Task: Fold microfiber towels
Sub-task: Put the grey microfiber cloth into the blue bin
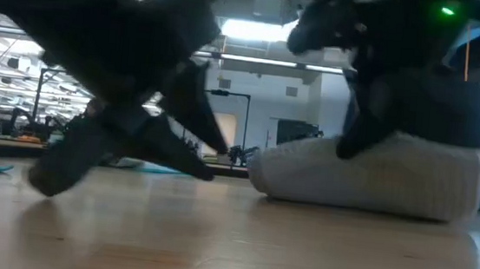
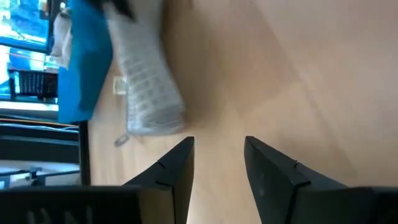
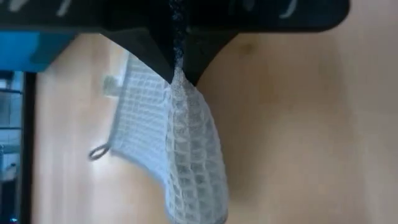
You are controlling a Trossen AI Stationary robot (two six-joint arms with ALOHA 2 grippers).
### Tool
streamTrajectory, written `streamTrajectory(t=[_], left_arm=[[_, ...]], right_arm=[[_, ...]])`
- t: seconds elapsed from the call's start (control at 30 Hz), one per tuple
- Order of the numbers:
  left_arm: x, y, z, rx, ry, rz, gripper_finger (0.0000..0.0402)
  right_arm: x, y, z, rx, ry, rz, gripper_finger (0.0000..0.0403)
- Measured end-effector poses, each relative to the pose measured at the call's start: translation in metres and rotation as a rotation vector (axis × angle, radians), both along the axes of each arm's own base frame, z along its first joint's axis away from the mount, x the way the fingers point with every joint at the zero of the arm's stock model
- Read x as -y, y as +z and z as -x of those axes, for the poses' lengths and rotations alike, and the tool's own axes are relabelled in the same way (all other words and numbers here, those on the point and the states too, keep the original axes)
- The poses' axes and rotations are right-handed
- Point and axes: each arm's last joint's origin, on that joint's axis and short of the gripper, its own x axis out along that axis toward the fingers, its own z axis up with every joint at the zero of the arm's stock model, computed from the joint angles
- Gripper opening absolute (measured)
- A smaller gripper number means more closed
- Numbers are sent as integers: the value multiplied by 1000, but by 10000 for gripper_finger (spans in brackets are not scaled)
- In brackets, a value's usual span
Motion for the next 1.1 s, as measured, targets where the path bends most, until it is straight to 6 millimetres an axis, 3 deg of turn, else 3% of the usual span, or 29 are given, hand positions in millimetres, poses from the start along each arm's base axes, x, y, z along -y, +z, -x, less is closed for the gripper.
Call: streamTrajectory(t=[0.27,0.6,0.83,1.1], left_arm=[[22,1,17,10,-31,45,133],[23,2,18,25,-25,46,133],[24,3,18,29,-25,48,133],[24,2,18,20,-31,73,133]], right_arm=[[42,62,-5,84,-102,-50,8],[133,147,17,205,-207,-30,8],[204,155,20,164,-348,-69,8],[268,134,20,165,-399,-188,11]])
